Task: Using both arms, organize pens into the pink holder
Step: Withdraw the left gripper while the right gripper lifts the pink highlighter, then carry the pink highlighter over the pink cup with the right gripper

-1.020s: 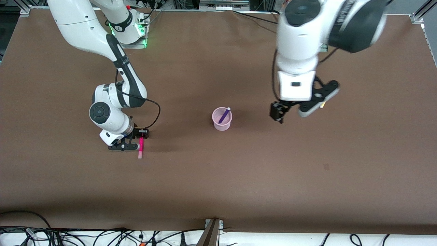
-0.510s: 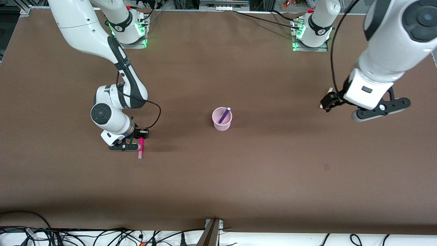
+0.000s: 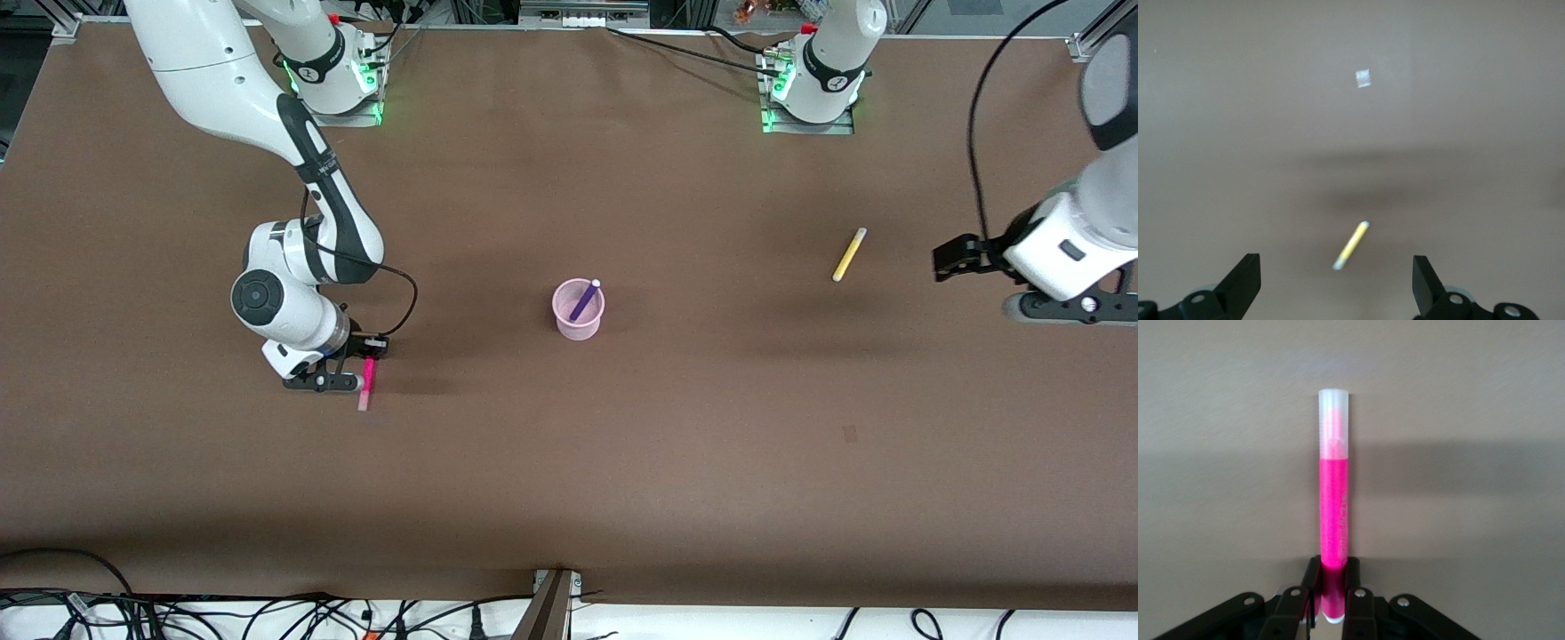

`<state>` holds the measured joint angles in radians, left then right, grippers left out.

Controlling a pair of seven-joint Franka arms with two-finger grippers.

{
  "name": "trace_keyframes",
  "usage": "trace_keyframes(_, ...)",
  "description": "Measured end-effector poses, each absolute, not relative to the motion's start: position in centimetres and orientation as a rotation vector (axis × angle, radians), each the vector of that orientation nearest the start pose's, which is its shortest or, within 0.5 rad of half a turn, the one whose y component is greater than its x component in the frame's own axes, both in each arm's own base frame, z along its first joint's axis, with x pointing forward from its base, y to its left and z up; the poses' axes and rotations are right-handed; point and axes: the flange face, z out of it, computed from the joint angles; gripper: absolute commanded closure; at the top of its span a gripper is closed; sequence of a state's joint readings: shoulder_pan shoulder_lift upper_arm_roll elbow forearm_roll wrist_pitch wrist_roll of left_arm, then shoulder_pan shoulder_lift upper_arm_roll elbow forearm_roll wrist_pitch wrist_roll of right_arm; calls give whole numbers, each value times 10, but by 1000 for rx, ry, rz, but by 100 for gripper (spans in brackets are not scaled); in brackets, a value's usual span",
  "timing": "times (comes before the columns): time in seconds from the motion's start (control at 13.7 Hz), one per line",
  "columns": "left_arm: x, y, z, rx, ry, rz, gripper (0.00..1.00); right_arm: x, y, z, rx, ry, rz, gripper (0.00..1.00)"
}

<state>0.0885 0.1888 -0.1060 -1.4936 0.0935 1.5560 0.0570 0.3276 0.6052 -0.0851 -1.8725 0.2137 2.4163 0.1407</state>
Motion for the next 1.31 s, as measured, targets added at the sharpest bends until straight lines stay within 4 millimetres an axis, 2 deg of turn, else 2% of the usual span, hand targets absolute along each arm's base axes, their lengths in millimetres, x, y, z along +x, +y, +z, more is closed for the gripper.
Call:
trace_keyframes(0.15, 602, 41, 550, -3070, 158, 185, 0, 608, 173, 202, -2995, 167, 230, 100)
trace_keyframes(0.22, 602, 46, 547, -3072, 165, 181, 0, 606, 188, 217, -2956, 225, 285, 100)
trace_keyframes(0.29, 602, 44, 542, -3072, 177, 179, 0, 605, 206, 235, -2920, 292, 329, 100)
trace_keyframes(0.51, 601, 17, 528, -3069, 252, 139, 0, 592, 274, 284, -2810, 522, 442, 100)
trace_keyframes(0.66, 595, 8, 523, -3095, 264, 119, 0, 579, 322, 307, -2690, 684, 537, 100)
trace_keyframes(0.8, 592, 8, 523, -3132, 244, 110, 0, 565, 362, 325, -2583, 819, 623, 100)
trace_keyframes(1.02, 592, 11, 523, -3137, 235, 107, 0, 540, 413, 340, -2411, 959, 784, 100)
trace_keyframes(1.17, 592, 11, 523, -3137, 236, 105, 0, 528, 433, 337, -2319, 989, 874, 100)
trace_keyframes(1.31, 591, 10, 524, -3137, 229, 103, 0, 520, 449, 333, -2289, 1004, 884, 100)
